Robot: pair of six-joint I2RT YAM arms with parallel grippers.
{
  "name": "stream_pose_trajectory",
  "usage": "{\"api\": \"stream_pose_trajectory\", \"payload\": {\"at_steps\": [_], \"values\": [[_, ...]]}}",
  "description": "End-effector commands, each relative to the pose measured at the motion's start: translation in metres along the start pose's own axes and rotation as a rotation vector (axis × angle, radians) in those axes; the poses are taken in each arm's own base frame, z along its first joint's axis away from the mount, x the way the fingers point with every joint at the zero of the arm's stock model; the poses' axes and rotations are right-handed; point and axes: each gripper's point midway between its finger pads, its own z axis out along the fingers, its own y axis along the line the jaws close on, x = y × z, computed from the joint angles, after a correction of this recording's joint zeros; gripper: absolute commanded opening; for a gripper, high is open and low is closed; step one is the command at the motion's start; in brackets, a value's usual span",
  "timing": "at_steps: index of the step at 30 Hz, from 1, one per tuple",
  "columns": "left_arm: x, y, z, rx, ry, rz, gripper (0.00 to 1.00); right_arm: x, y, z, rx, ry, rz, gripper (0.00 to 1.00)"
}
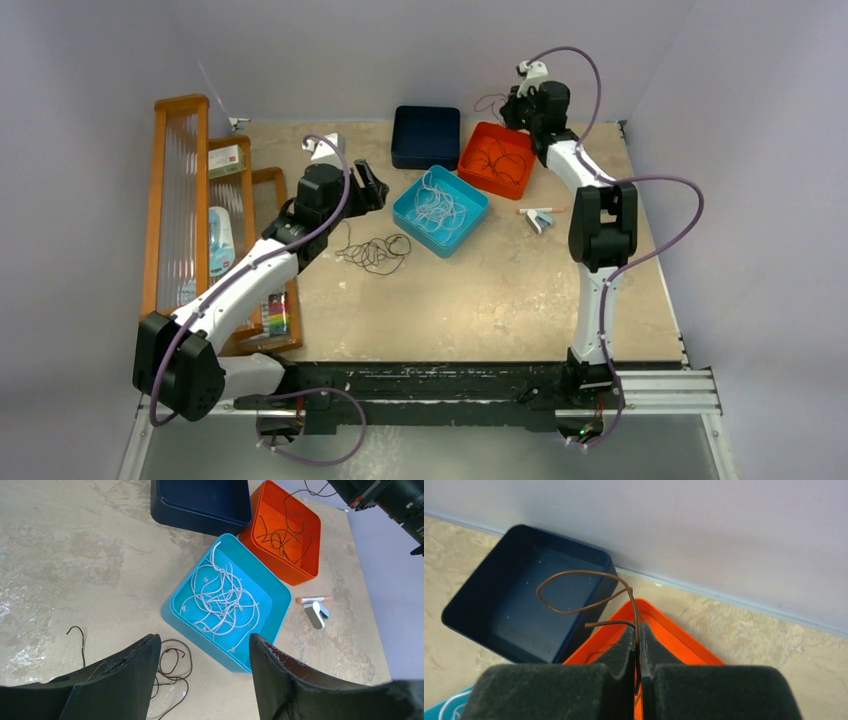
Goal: Untangle the cables
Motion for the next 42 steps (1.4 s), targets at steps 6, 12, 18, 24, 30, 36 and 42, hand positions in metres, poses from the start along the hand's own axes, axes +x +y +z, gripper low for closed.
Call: {"api": "stream_pose_trajectory", "payload": {"at_steps": [6,12,18,24,30,36,42], "values": [[-0.012,-0.010,-0.003,0.057,-0.040,-0.023,0.64,0.027,-0.016,-0.012,0.085,0.074,-0.024,0.00],[-0.007,-0.009,0.001,0.055,-0.022,-0.014,0.64,0.056,-0.022,-0.015,0.113,0.159,-0.034,0.00],[0.003,0.001,0.008,0.005,0.015,-0.010,0.64,0.075,-0.028,-0.018,0.143,0.223,-0.031,0.02],[0.011,0.013,0.012,-0.041,0.040,-0.011,0.64,0.087,-0.028,-0.024,0.154,0.268,-0.021,0.18],[0.016,0.024,0.014,-0.083,0.054,-0.011,0.64,0.060,-0.018,-0.035,0.123,0.203,-0.013,0.36],[0.023,0.044,0.014,-0.169,0.066,-0.011,0.66,0.012,-0.007,-0.055,0.107,0.092,-0.007,0.47],[0.033,0.055,0.017,-0.207,0.097,-0.005,0.67,-0.034,0.006,-0.085,0.093,-0.043,0.024,0.53]]}}
